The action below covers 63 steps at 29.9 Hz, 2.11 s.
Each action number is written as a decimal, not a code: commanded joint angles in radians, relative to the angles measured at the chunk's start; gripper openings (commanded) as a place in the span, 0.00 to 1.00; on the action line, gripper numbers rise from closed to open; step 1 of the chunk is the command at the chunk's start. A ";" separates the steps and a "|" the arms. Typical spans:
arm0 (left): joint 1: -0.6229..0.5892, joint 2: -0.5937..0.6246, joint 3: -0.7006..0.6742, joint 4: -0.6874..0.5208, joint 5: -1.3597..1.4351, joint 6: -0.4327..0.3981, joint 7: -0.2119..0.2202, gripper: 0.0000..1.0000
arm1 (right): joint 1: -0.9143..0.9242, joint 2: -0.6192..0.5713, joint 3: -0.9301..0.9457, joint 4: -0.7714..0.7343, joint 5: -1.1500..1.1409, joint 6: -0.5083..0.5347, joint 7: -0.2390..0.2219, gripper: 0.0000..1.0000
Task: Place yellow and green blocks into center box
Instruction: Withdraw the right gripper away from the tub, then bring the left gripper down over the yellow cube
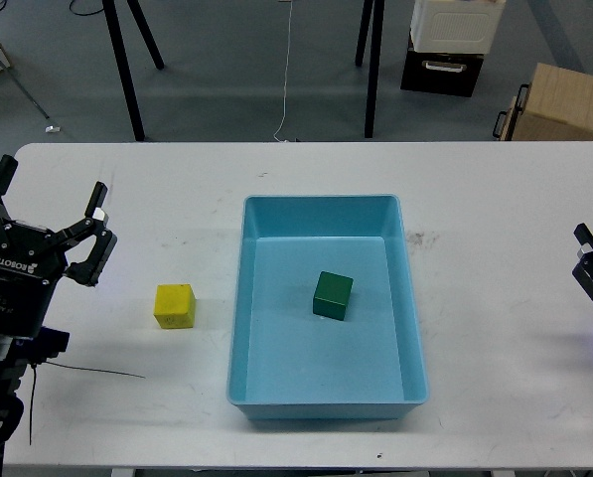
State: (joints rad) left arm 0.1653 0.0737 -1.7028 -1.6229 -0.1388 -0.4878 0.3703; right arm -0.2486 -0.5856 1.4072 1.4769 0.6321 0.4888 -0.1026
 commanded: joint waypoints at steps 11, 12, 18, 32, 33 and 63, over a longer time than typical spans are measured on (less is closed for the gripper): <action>-0.306 0.884 0.208 0.117 -0.004 -0.001 0.016 1.00 | 0.002 0.046 0.027 0.000 -0.063 0.000 0.000 0.99; -0.349 0.955 0.271 0.117 -0.004 -0.001 0.016 1.00 | 0.005 0.056 0.026 0.000 -0.063 0.000 0.000 0.99; -0.848 1.135 0.814 0.118 0.076 -0.001 0.039 1.00 | 0.005 0.085 0.016 0.000 -0.132 0.000 0.003 0.99; -2.007 0.569 2.244 0.227 0.313 -0.001 0.118 1.00 | -0.001 0.105 0.029 0.002 -0.172 0.000 0.001 0.99; -2.046 0.523 2.314 0.222 0.340 -0.001 0.118 1.00 | 0.000 0.105 0.030 0.000 -0.170 0.000 0.001 0.99; -1.865 0.281 2.504 0.284 0.481 -0.001 0.118 1.00 | -0.034 0.113 0.013 -0.023 -0.173 0.000 0.000 0.99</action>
State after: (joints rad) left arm -1.7280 0.3549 0.8275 -1.3683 0.3446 -0.4886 0.4888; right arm -0.2801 -0.4725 1.4220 1.4589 0.4595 0.4887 -0.1023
